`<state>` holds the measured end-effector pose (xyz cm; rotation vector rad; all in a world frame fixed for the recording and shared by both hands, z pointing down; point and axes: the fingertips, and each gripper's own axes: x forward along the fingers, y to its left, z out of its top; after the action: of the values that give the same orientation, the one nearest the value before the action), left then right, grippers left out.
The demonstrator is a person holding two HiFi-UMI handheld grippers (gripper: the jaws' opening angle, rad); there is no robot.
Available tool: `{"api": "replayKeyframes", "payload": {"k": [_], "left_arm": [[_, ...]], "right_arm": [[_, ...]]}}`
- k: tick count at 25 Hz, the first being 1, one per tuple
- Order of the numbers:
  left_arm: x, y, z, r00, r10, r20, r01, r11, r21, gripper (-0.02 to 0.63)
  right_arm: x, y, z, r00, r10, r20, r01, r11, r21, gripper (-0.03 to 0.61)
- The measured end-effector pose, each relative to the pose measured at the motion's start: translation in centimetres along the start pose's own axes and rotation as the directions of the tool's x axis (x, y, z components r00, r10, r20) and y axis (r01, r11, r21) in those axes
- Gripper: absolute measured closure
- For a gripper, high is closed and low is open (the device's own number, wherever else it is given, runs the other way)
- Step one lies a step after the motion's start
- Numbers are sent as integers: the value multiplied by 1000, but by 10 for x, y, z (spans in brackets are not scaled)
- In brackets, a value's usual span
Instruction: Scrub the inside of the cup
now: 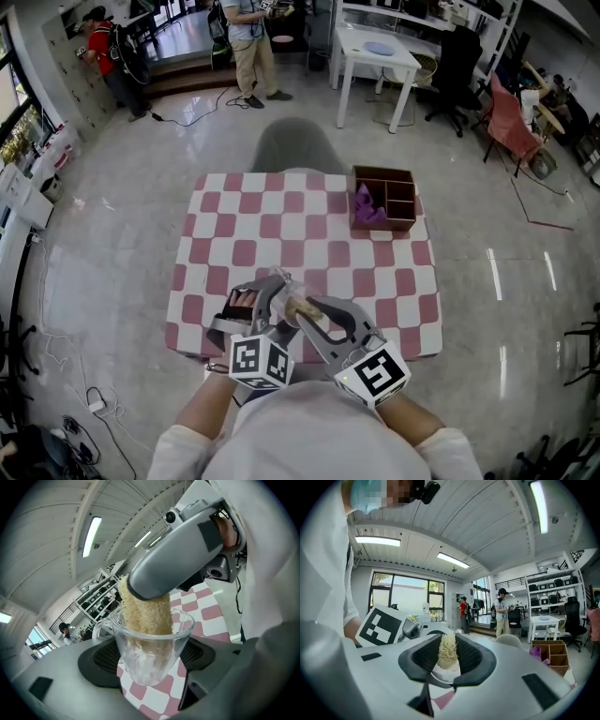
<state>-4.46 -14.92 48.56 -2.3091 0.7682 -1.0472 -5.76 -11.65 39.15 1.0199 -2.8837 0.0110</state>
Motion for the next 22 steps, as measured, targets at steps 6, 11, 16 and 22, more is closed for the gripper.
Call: {"api": "replayKeyframes", "payload": {"k": [6, 11, 16, 22], "left_arm": [[-2, -6, 4, 1000, -11, 12, 11, 1000, -7, 250], [-4, -1, -1, 1000, 6, 0, -6, 1000, -31, 250], [-3, -1, -5, 1000, 5, -5, -5, 999, -53, 250], [-1, -6, -1, 1000, -6, 11, 6, 999, -48, 250]], "right_arm": [[-7, -19, -6, 997, -66, -42, 65, 998, -16, 474], [-13, -15, -22, 995, -53, -89, 57, 998, 34, 474], [-8, 5, -11, 999, 18, -39, -16, 999, 52, 474], [-5, -11, 0, 1000, -26, -18, 26, 1000, 18, 474]]}}
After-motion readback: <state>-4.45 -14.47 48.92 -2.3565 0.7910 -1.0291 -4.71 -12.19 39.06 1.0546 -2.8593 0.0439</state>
